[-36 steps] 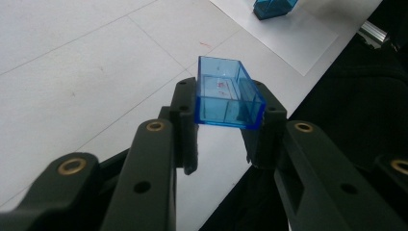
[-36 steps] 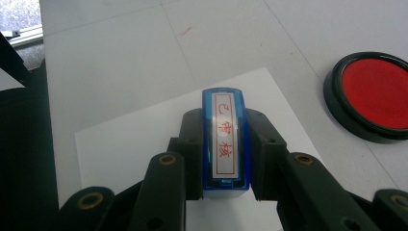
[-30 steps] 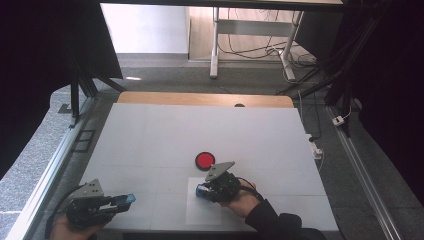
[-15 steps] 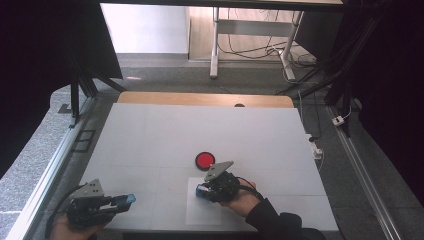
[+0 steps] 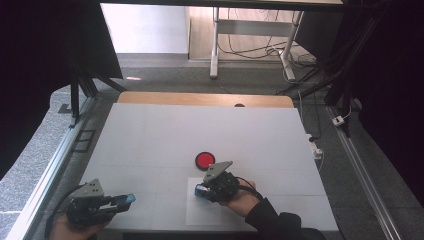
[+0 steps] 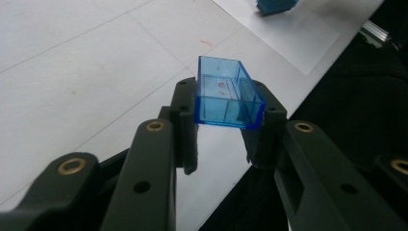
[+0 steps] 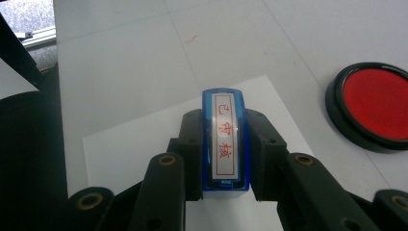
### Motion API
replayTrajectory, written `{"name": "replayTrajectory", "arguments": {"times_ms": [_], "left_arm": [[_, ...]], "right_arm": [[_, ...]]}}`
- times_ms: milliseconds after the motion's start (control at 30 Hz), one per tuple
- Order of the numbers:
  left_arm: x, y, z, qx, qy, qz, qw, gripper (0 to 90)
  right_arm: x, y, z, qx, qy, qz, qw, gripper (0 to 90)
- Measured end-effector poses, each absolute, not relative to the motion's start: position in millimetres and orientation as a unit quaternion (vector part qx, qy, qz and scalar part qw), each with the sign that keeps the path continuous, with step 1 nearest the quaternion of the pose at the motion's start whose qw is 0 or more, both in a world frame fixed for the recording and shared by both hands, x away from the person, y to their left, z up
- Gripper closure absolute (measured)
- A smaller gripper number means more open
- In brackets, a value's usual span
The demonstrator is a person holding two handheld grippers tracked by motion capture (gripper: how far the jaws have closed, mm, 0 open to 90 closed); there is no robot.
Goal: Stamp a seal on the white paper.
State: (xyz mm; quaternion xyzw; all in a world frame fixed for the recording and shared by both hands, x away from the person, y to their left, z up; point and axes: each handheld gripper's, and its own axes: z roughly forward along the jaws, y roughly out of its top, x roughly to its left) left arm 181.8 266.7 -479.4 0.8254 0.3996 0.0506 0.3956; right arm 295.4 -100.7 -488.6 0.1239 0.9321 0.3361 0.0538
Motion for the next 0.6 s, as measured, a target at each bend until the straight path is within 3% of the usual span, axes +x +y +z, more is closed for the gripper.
{"name": "replayTrajectory", "arguments": {"times_ms": [600], "left_arm": [[182,268,-479,0.824,0.399,0.050,0.399,68.4]], "right_arm": [[295,-108,-471,0.128,0.921,0.363,0.055,71.2]]}}
